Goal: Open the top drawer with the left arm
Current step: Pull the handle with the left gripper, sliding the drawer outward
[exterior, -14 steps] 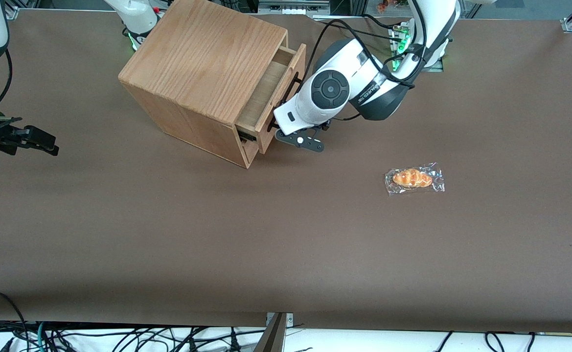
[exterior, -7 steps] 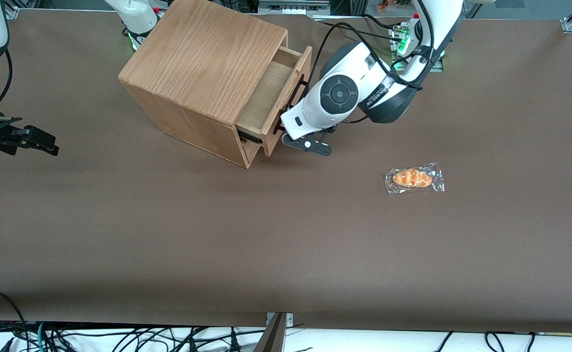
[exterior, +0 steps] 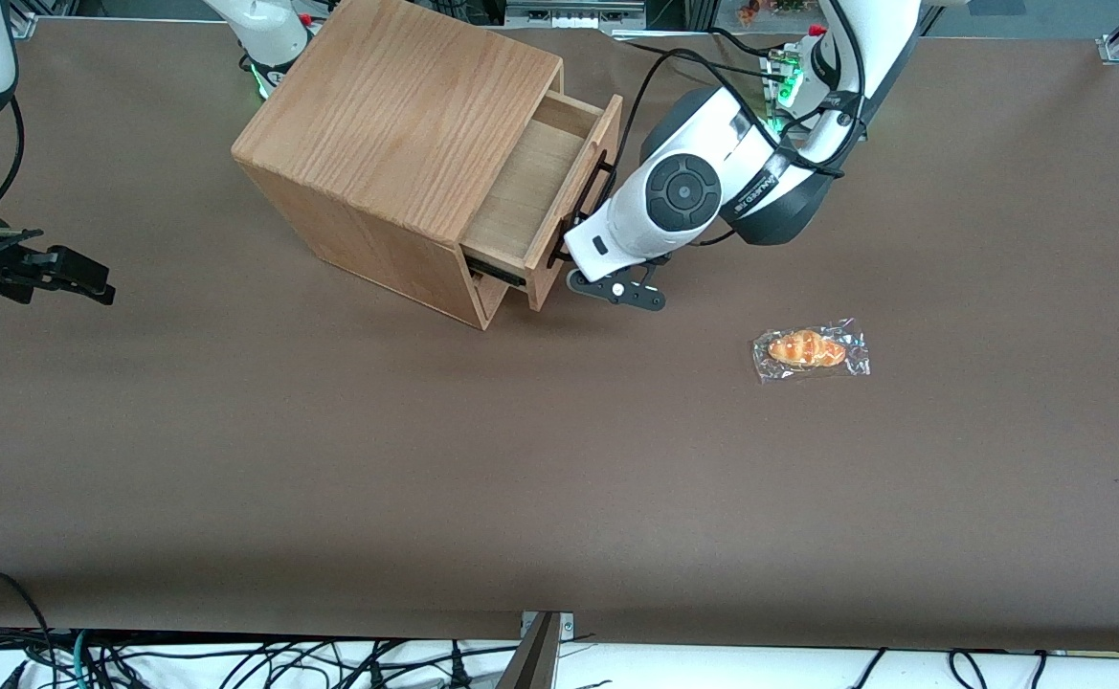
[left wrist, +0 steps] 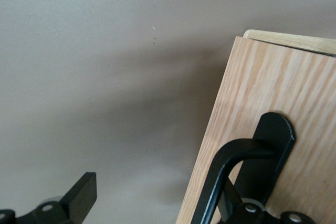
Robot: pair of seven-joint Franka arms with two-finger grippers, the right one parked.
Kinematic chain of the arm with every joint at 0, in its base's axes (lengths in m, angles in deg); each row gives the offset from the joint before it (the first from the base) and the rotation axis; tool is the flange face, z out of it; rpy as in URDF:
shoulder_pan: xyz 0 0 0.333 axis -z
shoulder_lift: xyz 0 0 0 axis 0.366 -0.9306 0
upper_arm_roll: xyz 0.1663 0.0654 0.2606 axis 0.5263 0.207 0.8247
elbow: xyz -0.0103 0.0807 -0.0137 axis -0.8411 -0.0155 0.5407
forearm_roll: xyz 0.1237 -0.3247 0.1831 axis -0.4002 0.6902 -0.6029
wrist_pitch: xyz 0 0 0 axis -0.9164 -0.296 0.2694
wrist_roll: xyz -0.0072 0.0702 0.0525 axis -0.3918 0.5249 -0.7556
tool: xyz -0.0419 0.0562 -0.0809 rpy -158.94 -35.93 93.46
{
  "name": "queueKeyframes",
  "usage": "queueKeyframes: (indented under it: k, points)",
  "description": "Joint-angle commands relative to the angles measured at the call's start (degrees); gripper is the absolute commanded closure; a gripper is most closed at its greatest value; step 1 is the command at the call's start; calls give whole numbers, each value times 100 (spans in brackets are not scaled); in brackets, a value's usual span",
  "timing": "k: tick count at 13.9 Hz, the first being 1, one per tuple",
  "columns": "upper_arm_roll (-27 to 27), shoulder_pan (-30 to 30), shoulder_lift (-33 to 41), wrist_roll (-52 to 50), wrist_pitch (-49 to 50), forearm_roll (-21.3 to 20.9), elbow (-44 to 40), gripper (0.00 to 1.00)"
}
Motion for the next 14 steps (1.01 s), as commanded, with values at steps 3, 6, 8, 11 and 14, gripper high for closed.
queueKeyframes:
  k: [3, 6, 8, 11, 14]
  points:
    - [-39, -203, 319, -7, 19, -154, 320, 0]
    - [-39, -239, 415, -7, 19, -154, 417, 0]
    - [-39, -291, 433, -7, 19, -163, 469, 0]
    - [-39, -344, 442, -7, -7, -163, 548, 0]
    - [-39, -345, 442, 2, -25, -163, 575, 0]
